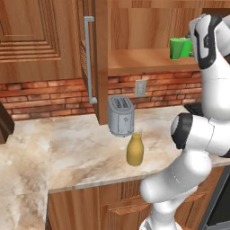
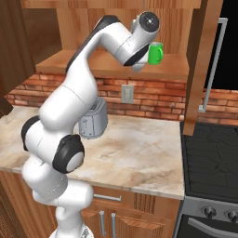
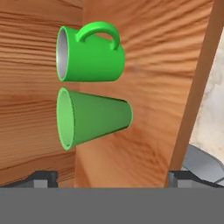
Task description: There is a tray on the dining counter. Grab the cup, mug, and pitcher and place them on the tray. The pitcher may be placed next to the tray if it cannot fit the tray.
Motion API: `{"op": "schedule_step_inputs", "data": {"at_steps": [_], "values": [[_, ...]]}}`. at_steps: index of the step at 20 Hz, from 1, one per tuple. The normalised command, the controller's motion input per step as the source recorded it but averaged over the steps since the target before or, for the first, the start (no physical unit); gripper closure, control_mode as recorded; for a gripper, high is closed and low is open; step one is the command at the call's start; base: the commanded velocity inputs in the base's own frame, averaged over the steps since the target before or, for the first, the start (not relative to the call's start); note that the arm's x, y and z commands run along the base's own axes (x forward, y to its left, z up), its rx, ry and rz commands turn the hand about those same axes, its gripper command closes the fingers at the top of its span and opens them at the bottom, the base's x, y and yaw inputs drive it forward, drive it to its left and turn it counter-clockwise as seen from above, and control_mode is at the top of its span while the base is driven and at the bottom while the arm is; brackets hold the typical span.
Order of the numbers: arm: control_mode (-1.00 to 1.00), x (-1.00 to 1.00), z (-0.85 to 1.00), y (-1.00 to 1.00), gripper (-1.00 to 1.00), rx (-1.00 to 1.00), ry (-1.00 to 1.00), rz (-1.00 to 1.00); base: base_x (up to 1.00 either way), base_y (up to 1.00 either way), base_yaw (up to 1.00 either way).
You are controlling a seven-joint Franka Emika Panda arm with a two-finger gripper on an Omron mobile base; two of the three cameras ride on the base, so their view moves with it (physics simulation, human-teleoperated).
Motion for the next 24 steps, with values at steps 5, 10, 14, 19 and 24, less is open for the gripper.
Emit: {"op": "schedule_step_inputs", "data": {"at_steps": [5, 10, 14, 19, 24], "values": [[-1.0, 0.25, 0.0, -0.04, -1.0, 0.0, 0.0, 0.0, 0.0, 0.0, 0.0], [-1.0, 0.22, 0.0, -0.05, -1.0, 0.0, 0.0, 0.0, 0.0, 0.0, 0.0], [-1.0, 0.1, 0.0, -0.04, -1.0, 0.0, 0.0, 0.0, 0.0, 0.0, 0.0], [-1.0, 0.11, -0.01, 0.0, -1.0, 0.0, 0.0, 0.0, 0.0, 0.0, 0.0], [-1.0, 0.07, -0.07, 0.0, -1.0, 0.0, 0.0, 0.0, 0.0, 0.0, 0.0]]}}
